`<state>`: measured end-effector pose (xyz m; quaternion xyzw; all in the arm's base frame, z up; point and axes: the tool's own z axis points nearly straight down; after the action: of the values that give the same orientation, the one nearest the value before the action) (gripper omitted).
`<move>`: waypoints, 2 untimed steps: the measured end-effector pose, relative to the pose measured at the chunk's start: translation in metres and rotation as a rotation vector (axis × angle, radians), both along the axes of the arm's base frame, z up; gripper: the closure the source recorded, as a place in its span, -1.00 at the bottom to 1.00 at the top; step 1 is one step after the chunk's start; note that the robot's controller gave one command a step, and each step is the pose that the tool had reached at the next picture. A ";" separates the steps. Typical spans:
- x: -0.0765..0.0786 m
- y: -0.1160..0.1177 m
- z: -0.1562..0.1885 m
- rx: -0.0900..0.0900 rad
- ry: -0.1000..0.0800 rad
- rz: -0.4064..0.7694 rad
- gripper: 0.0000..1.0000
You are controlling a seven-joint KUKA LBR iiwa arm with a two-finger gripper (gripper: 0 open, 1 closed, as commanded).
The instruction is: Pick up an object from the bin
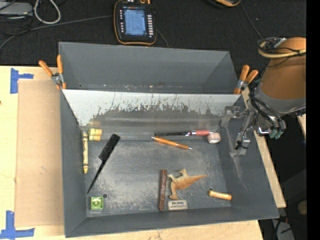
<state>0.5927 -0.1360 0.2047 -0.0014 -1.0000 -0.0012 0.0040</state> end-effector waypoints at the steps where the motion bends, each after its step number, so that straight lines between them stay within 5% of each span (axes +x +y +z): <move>1: 0.002 0.001 0.004 -0.002 -0.007 0.004 -1.00; 2: -0.049 0.056 -0.105 0.000 -0.007 0.196 -1.00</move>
Offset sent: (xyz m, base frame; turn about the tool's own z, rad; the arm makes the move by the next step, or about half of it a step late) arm -0.0625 0.0705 -0.1347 -0.2508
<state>0.5437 -0.0805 0.0993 0.0964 -0.9953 -0.0008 0.0007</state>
